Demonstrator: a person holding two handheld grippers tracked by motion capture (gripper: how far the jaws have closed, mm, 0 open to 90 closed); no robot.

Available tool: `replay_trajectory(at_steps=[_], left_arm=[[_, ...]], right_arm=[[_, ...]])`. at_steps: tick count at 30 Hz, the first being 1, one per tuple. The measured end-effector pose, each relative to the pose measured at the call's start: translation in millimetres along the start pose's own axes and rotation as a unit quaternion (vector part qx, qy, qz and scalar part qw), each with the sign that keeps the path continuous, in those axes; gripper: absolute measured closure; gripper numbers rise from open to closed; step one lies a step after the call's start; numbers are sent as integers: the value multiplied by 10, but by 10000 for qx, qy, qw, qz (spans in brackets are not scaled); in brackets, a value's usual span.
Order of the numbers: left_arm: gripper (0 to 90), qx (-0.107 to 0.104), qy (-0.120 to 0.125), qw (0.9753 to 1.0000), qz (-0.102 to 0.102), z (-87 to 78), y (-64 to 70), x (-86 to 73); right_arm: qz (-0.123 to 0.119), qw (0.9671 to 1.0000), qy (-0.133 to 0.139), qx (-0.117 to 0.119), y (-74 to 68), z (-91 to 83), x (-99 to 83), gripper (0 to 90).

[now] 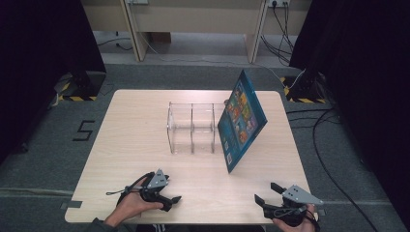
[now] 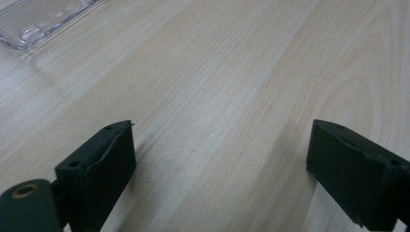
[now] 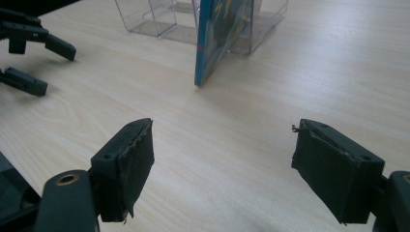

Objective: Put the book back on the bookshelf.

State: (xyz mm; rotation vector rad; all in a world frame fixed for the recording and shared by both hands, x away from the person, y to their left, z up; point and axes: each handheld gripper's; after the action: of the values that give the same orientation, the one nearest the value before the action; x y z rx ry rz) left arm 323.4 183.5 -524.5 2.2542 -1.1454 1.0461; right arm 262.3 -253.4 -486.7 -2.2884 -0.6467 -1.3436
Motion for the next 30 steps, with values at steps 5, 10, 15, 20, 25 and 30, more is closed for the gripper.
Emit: replay_trajectory(at_steps=[5,10,15,20,25,30], left_arm=[[94,1,-1,10000,2,0,0,0],[95,1,-1,10000,1,0,0,0],[94,1,0,10000,0,0,0,0],[95,1,-1,10000,1,0,0,0],[95,1,-1,10000,2,0,-1,0],[95,0,0,10000,0,0,0,0]], right_arm=[[-77,9998,-148,-48,-3,-14,-33,224],[-83,9997,-229,-91,8,-37,-62,224],[-43,9995,-287,-106,17,-62,-87,224],[-4,9991,-411,-140,31,-80,-122,223],[-2,9984,-536,-173,42,-90,-149,220],[-11,9969,-756,-222,49,-88,-186,218]])
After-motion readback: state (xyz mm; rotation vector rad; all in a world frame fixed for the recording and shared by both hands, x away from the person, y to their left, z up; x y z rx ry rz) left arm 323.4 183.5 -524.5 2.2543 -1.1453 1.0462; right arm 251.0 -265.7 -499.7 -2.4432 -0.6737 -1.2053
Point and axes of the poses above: each handheld gripper's, and its own axes: z roughly forward along the jaws, x roughly out of its top, y roughly to its right, and after that the axes turned 2 degrees about y, right-handed
